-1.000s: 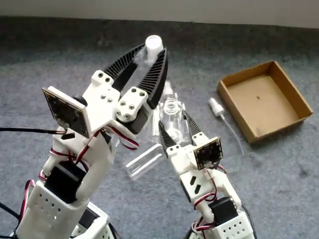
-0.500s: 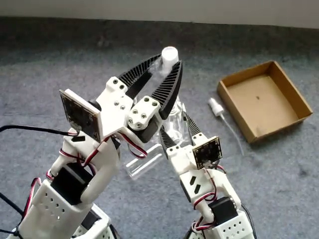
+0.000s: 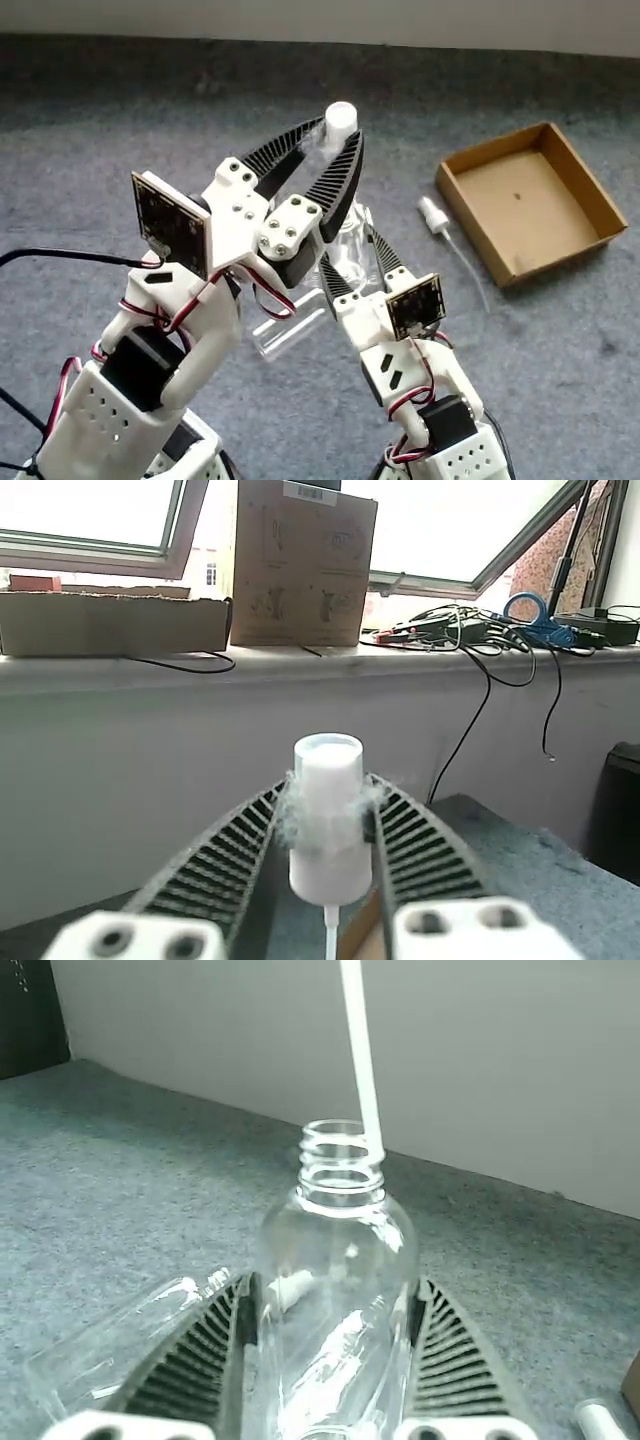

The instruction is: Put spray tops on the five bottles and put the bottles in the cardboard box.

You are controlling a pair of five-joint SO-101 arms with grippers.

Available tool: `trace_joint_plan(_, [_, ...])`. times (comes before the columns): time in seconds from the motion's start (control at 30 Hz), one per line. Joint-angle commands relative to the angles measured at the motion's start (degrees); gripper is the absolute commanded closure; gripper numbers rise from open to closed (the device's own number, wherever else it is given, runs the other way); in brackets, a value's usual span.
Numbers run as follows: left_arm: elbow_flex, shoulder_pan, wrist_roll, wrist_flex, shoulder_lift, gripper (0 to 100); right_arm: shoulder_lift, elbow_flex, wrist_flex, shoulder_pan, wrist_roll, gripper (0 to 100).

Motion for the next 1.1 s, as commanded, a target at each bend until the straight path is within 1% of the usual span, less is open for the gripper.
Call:
trace_joint_plan(0.0, [-1.1, -1.0, 0.2, 1.2, -0.1, 99, -0.8, 8.6, 0.4, -0.4, -0.4, 92.5])
trace_joint_plan(0.43, [-4.9, -1.0, 0.2, 1.4, -2.6, 99, -0.8, 8.6, 2.0, -0.4, -0.4, 92.5])
trace_joint_plan(0.77, [0.9, -1.1, 0.1, 0.9, -3.2, 99, -0.8, 8.6, 2.0, -0.4, -0.4, 92.5])
trace_joint_plan(0.83, [1.7, -2.5, 0.1, 0.8, -3.2, 99, -0.8, 8.6, 2.0, -0.4, -0.4, 92.5])
trace_joint_plan(0.97, [3.5, -5.8, 0.2, -4.5, -2.9, 99, -0.8, 8.6, 2.0, -0.4, -0.4, 92.5])
trace_joint_plan(1.07, [5.3, -6.1, 0.2, -6.9, -2.9, 99, -0.8, 8.6, 2.0, -0.4, -0.4, 92.5])
